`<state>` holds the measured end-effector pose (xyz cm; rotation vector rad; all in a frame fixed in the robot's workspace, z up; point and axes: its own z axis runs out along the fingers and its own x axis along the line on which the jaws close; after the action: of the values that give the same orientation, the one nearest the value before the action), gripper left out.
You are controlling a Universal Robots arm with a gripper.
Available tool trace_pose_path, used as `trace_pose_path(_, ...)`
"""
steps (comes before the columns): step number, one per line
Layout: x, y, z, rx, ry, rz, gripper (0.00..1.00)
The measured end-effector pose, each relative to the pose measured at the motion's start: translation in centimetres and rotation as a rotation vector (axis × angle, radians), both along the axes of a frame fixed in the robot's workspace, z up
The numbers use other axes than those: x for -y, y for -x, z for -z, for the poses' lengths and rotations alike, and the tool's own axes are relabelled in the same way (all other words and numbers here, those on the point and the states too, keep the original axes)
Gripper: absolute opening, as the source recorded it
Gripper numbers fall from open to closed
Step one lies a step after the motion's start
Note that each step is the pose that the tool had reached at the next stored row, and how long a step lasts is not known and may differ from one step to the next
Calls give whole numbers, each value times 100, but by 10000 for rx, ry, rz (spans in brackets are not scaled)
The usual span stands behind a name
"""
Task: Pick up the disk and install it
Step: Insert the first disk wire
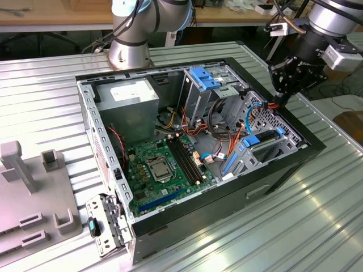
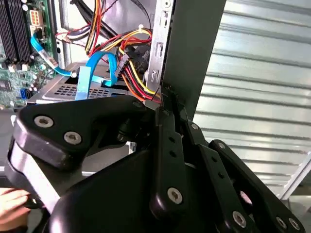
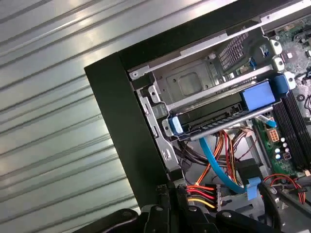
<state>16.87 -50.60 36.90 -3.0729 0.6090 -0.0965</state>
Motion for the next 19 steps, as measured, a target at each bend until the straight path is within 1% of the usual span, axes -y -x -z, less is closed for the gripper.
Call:
trace_pose_path(2, 0, 0, 0, 0, -1, 761, 16)
trace_pose_path(3, 0, 0, 0, 0, 0, 887, 16)
trace_pose_path(6, 0, 1, 0, 0, -1, 1188, 16)
trace_pose_path(8, -1, 21, 0, 0, 1, 1264, 16)
trace_pose_path(9, 0, 74, 0, -1, 0, 1269, 16)
trace_pose_path(10, 0, 104, 0, 0, 0, 1269, 16)
trace_pose_path(12, 0, 152, 0, 1, -1, 1314, 16)
trace_pose_path(13, 1, 152, 1, 1, -1, 1417, 16)
trace_pose_path(14, 0, 153, 1, 1, 1, 1761, 16)
trace_pose_path(15, 0, 153, 2, 1, -1, 1998, 16)
trace_pose_path(17, 0, 153, 3, 0, 0, 2322, 16)
trace_pose_path(19, 0, 153, 5, 0, 0, 2900, 16)
